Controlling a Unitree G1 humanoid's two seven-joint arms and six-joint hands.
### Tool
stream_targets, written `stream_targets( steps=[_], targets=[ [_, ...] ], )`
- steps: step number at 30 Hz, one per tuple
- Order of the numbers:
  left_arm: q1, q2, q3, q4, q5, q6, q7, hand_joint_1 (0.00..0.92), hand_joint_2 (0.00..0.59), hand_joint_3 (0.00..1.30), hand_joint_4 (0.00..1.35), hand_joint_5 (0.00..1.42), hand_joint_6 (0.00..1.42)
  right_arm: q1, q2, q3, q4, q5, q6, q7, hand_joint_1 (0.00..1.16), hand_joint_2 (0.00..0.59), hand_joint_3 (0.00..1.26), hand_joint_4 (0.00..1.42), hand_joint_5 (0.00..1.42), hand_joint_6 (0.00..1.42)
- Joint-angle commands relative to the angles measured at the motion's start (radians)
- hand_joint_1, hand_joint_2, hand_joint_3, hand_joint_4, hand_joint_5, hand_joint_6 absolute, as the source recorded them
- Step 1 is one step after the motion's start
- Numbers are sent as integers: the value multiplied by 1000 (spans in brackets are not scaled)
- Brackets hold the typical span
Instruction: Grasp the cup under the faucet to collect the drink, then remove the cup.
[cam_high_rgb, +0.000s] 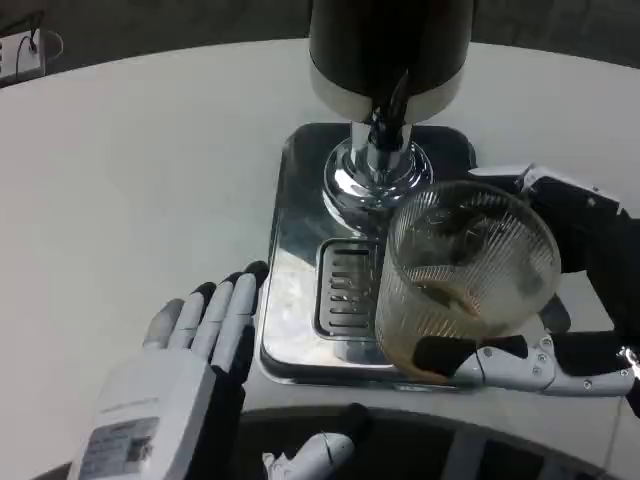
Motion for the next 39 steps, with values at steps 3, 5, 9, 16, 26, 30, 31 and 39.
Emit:
stream_targets(
  steps=[3,5,9,16,26,30,31,39],
  targets=[
    [-4,1,-17,-110,124,4,-159,0,89,0,0,0,0,28,-36,-40,-86,66,-58,50,1162,108,809,983,1219,1424],
    [-3,-2,-23,-136,154,-2,-203,0,86,0,0,0,0,40,-50,-50,-105,83,-65,68,1162,108,809,983,1219,1424],
    [7,-7,-34,-182,193,-21,-272,0,81,0,0,0,0,57,-65,-64,-128,100,-79,91,1162,108,809,983,1210,1424],
    [65,-15,-51,-264,217,-81,-336,0,74,0,0,0,0,101,-92,-83,-174,131,-94,134,1162,108,809,983,1207,1424],
    [90,-68,-90,-280,264,-172,-366,0,68,0,0,0,0,152,-102,-106,-187,159,-107,161,1162,115,810,983,1206,1424],
    [92,-88,-89,-280,278,-201,-374,0,66,0,0,0,0,159,-102,-111,-182,166,-100,161,1162,115,810,983,1206,1424],
    [93,-93,-88,-280,282,-206,-374,0,66,0,0,0,0,160,-100,-111,-181,167,-98,160,1162,115,810,983,1206,1424],
    [86,-130,-81,-274,319,-209,-369,0,62,0,0,0,0,173,-98,-101,-178,137,-113,158,1162,116,804,983,1217,1424]
  ],
)
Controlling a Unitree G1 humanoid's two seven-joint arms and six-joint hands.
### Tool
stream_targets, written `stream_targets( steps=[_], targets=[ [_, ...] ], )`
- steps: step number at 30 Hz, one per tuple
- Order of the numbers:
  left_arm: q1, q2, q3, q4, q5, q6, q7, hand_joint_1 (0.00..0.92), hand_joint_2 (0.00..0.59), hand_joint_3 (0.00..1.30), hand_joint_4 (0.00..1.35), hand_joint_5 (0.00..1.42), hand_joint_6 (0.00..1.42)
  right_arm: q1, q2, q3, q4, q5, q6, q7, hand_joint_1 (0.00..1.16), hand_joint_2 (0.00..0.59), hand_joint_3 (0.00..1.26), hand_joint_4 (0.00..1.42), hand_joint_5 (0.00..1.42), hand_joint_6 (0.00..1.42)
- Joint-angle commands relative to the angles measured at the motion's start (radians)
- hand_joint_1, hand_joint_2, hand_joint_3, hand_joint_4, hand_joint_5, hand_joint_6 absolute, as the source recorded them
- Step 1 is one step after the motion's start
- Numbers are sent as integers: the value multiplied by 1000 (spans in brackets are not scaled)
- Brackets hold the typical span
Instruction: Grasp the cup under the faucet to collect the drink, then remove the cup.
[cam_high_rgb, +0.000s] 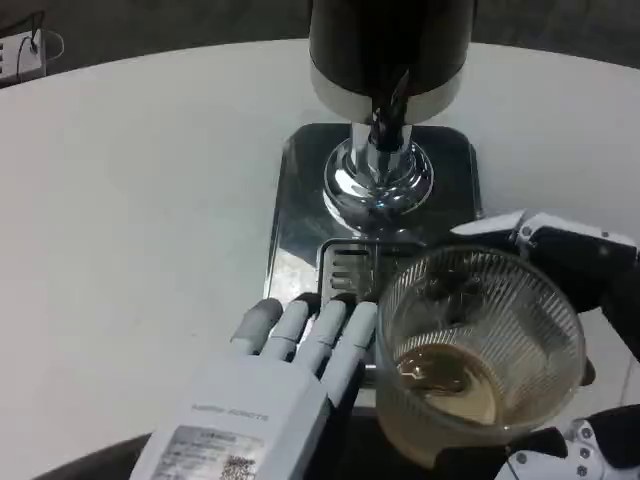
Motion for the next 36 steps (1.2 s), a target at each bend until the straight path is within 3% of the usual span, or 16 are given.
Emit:
stream_targets(
  steps=[1,13,36],
  targets=[
    [1,-19,-1,-8,24,-8,-5,0,62,0,0,0,0,10,5,9,-13,-13,-42,-1,1162,116,804,983,1217,1424],
    [14,-42,13,14,27,-2,51,0,62,0,0,0,0,0,5,40,-4,-51,-29,-5,1162,117,804,983,1218,1424],
    [19,-60,5,39,23,0,91,0,64,0,0,0,0,-4,24,46,-5,-71,-15,-11,1162,117,809,983,1218,1424]
  ],
)
